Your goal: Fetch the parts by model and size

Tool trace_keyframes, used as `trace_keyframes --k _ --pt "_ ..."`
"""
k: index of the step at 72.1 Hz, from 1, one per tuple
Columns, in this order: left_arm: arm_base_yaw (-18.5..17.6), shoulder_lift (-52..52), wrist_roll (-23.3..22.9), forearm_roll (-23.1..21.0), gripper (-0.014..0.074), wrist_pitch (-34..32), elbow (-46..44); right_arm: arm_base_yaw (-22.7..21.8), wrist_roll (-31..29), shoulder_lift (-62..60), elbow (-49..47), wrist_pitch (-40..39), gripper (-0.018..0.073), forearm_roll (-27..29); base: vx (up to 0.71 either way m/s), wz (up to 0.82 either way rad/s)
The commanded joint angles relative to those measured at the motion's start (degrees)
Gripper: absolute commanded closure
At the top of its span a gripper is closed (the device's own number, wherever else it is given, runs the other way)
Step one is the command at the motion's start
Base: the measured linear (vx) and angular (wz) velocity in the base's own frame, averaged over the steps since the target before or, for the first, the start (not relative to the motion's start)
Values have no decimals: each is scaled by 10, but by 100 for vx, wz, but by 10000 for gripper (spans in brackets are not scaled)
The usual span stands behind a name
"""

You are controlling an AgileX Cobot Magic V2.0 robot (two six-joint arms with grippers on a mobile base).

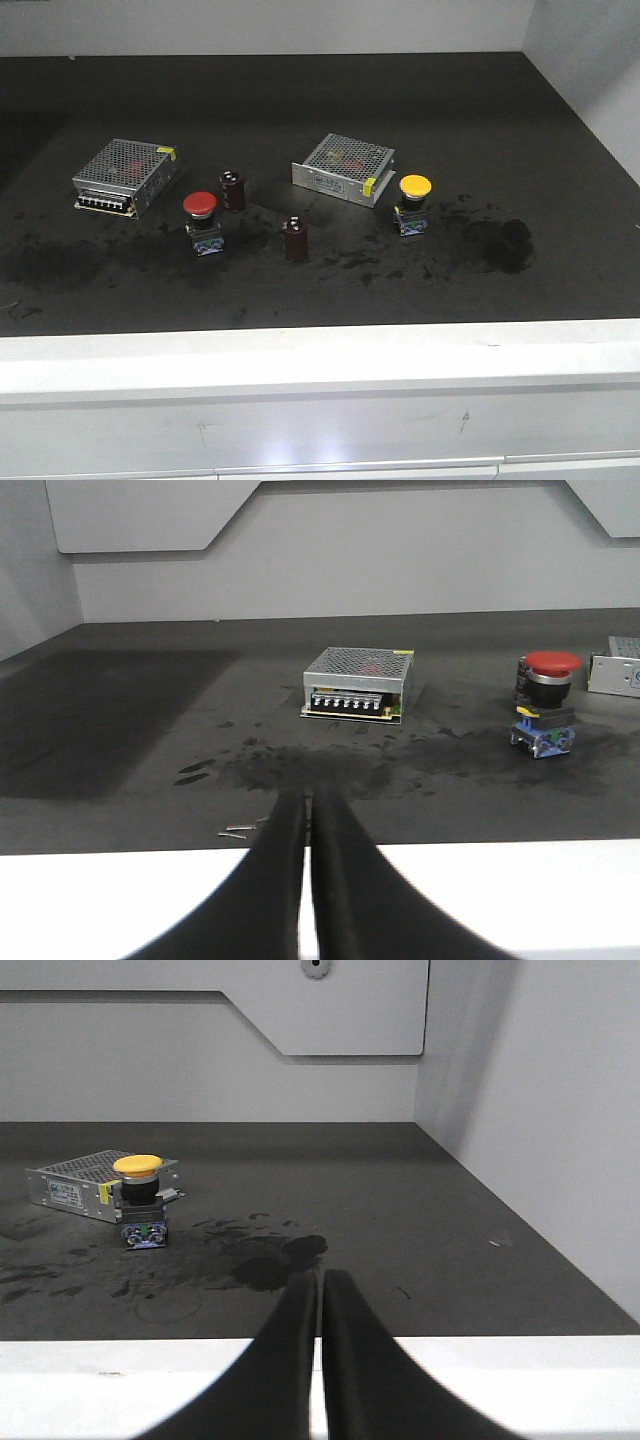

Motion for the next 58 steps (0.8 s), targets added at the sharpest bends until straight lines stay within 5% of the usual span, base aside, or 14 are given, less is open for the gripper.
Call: trace_keyframes --k 1,58 --pt "-2 -7 -4 -1 603 -47 1 -4 -2 -8 4 -42 569 -6 0 0" --pt "-2 -7 -4 0 603 -72 0 -4 -2 -8 4 -42 569 -6 0 0"
